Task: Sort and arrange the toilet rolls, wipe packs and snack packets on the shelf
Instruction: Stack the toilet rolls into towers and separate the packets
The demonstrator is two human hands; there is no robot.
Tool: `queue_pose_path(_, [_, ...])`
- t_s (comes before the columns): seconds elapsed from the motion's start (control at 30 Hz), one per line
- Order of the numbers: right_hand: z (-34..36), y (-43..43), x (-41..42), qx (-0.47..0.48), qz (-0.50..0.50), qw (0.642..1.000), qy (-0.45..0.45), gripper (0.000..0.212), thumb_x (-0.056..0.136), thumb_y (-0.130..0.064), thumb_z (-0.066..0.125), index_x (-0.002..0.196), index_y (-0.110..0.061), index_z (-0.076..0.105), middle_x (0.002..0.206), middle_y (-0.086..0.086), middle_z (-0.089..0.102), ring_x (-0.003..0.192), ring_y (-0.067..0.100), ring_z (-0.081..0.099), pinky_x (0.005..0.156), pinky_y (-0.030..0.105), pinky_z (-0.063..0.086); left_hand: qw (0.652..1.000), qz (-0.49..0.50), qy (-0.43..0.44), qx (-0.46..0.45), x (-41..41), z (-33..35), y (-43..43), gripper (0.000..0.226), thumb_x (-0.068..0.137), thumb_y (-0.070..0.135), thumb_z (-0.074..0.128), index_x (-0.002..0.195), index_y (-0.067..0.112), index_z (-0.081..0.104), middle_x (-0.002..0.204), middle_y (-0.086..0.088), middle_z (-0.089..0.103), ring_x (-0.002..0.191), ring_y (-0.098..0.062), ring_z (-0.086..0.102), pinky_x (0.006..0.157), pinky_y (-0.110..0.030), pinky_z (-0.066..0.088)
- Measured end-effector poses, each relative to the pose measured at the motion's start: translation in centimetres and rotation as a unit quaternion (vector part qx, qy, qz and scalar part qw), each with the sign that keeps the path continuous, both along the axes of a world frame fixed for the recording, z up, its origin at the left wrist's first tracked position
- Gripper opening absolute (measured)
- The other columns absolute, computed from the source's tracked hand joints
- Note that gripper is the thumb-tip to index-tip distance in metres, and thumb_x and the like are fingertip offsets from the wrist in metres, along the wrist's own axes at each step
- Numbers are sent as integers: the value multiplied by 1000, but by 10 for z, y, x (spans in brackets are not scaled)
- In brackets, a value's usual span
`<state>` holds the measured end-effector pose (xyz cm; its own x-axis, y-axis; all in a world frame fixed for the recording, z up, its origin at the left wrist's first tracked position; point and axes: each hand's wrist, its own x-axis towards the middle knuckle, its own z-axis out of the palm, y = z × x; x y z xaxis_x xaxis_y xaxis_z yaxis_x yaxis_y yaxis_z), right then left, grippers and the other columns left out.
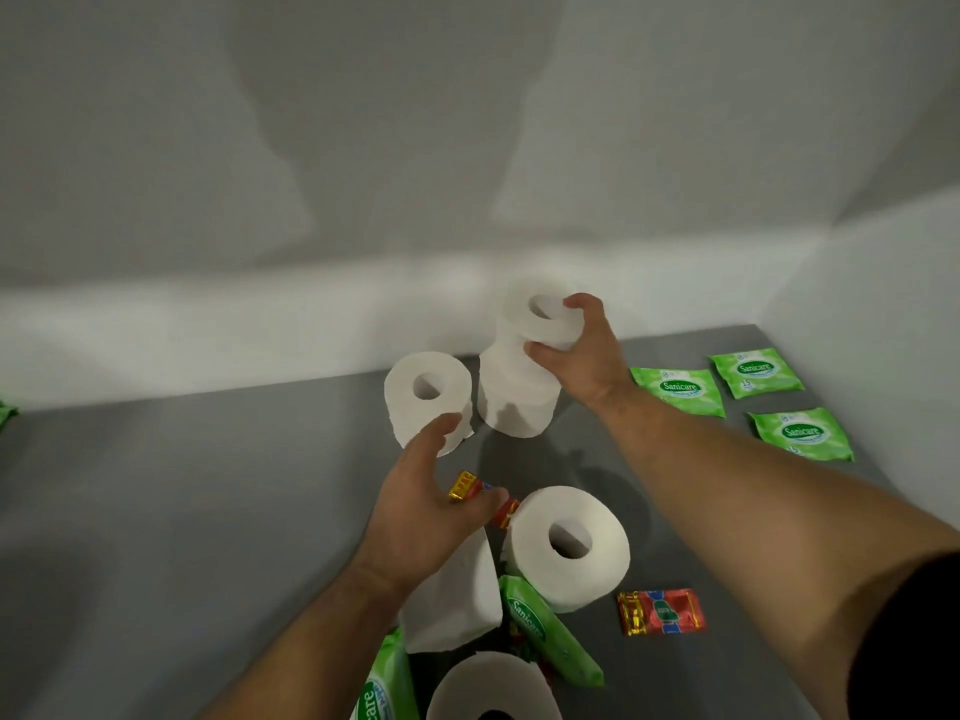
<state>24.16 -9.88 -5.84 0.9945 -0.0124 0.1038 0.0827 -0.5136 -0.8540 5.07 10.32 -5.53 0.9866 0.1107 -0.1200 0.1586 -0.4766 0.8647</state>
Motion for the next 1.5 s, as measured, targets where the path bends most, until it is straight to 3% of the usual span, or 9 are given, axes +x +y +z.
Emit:
queue_pose_path(0.2, [8, 9, 2, -38, -19, 999, -17, 76, 71, -41, 86, 131, -26, 43, 128, -3, 55, 109, 19, 55, 85, 25, 44, 999, -27, 12, 20, -9, 4, -4, 83, 81, 44, 85, 149, 43, 38, 147, 20, 46, 135, -8, 46, 116, -42, 44])
queue_pose_path(0.5, [1, 20, -6, -66, 12, 998, -6, 80, 72, -38, 86, 135, -27, 39, 140, 1, 49, 120, 22, 53, 98, 32, 47, 998, -52, 16, 42, -18, -2, -5, 84, 81, 48, 83, 150, 46, 36, 151, 19, 46, 137, -8, 46, 116, -43, 43])
queue_pose_path(0.67, [4, 13, -20, -49, 44, 997, 29, 97, 69, -45, 88, 147, -28, 33, 148, -1, 41, 122, 19, 49, 104, 37, 46, 994, -90, 3, 58, -19, -10, -5, 73, 79, 45, 84, 142, 43, 47, 143, 18, 54, 132, -7, 50, 114, -37, 44])
queue_pose_path(0.73, [7, 6, -36, -25, 48, 998, 26, 99, 74, -43, 87, 152, -24, 30, 151, -3, 40, 126, 15, 45, 103, 29, 40, 990, -115, -7, 76, -19, -11, -7, 63, 78, 40, 85, 134, 40, 56, 132, 19, 59, 124, -8, 55, 111, -34, 46])
queue_pose_path(0.83, [5, -9, -66, -15, 29, 999, 43, 95, 75, -50, 84, 151, -30, 30, 148, -2, 44, 132, 16, 43, 105, 33, 39, 978, -168, -40, 113, -20, -11, -11, 49, 78, 35, 82, 123, 35, 65, 121, 17, 66, 115, -10, 58, 105, -29, 45])
queue_pose_path(1.0, [-14, -38, -127, 40, -19, 995, 94, 87, 75, -50, 83, 146, -32, 38, 131, -1, 56, 123, 14, 53, 104, 32, 44, 925, -283, -112, 229, -25, -10, -22, 30, 80, 26, 77, 110, 29, 73, 105, 11, 72, 101, -17, 62, 102, -31, 39])
queue_pose_path(1.17, [-31, -68, -202, 87, -49, 986, 136, 76, 80, -47, 80, 144, -35, 42, 122, -11, 62, 120, 7, 58, 102, 28, 43, 851, -388, -94, 340, -29, -7, -31, 40, 81, 28, 70, 121, 34, 71, 126, 13, 67, 124, -16, 55, 120, -36, 25])
queue_pose_path(1.37, [-38, -83, -270, 144, -98, 976, 129, 44, 87, -27, 77, 123, -37, 54, 115, -5, 63, 101, -5, 64, 81, 11, 49, 784, -471, -140, 379, -29, -3, -41, 51, 84, 42, 72, 135, 40, 65, 141, 10, 51, 131, -18, 43, 117, -43, 30])
queue_pose_path(1.5, [-37, -96, -296, 143, -118, 976, 117, 40, 87, -30, 77, 111, -55, 58, 111, -6, 68, 105, 6, 65, 86, 23, 53, 713, -551, -150, 408, -37, 2, -75, 52, 89, 57, 67, 137, 37, 63, 137, 5, 54, 131, -21, 40, 111, -44, 34])
